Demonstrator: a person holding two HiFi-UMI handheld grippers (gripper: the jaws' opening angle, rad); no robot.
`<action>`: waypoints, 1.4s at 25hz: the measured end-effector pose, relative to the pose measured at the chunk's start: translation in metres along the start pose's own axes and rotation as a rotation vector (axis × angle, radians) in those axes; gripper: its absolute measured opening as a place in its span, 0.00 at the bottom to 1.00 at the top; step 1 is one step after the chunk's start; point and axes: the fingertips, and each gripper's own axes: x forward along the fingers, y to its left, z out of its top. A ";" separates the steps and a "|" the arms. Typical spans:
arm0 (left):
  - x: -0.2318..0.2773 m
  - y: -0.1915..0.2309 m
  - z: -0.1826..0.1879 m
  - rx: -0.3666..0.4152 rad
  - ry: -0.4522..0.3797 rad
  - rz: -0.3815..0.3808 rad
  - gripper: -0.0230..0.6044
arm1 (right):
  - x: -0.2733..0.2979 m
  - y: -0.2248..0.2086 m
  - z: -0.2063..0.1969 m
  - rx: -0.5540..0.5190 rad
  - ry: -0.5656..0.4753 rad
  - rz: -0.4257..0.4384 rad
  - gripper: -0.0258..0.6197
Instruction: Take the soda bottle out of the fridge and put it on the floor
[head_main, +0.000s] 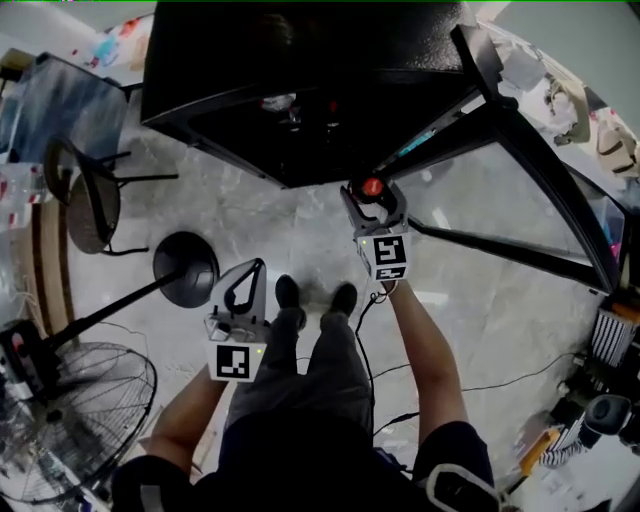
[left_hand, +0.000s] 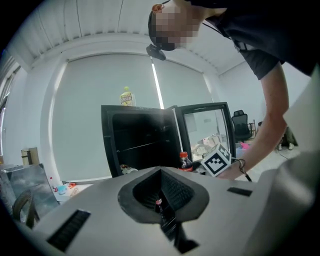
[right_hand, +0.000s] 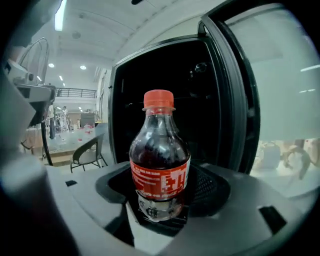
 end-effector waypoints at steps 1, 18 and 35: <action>0.003 -0.002 -0.008 0.003 0.011 -0.006 0.07 | -0.005 0.003 -0.011 0.007 0.008 0.004 0.53; 0.060 -0.020 -0.139 0.065 -0.024 -0.048 0.07 | -0.002 0.029 -0.226 0.028 0.100 0.062 0.53; 0.103 -0.014 -0.281 0.055 -0.100 -0.049 0.07 | 0.053 0.049 -0.447 0.020 0.156 0.089 0.53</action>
